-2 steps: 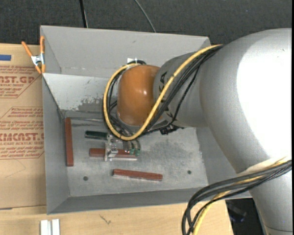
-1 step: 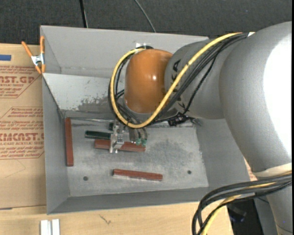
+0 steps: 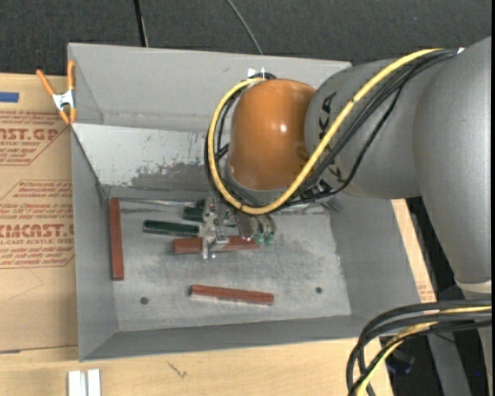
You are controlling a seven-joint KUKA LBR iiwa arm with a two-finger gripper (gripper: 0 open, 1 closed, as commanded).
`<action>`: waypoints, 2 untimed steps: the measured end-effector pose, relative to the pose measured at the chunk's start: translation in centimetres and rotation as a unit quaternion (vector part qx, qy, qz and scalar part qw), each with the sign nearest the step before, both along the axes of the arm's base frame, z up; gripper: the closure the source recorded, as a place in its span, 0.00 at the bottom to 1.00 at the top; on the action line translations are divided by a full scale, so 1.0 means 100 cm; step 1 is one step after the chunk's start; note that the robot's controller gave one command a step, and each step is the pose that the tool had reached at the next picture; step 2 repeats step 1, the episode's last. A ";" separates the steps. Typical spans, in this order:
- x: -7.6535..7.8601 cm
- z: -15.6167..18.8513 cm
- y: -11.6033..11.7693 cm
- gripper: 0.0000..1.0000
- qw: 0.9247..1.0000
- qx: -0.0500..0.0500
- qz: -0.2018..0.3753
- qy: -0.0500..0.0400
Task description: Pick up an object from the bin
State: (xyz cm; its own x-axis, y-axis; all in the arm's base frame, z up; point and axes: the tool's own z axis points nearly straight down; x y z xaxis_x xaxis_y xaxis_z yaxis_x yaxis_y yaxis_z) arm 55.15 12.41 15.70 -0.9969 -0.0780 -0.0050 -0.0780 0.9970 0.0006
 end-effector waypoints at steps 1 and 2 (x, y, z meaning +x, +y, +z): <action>-0.051 0.071 0.013 1.00 0.999 0.000 -0.042 0.002; -0.051 0.071 0.013 1.00 0.999 0.000 -0.042 0.002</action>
Offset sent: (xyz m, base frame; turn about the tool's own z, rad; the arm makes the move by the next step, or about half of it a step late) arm 0.0000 0.0000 0.0000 0.0000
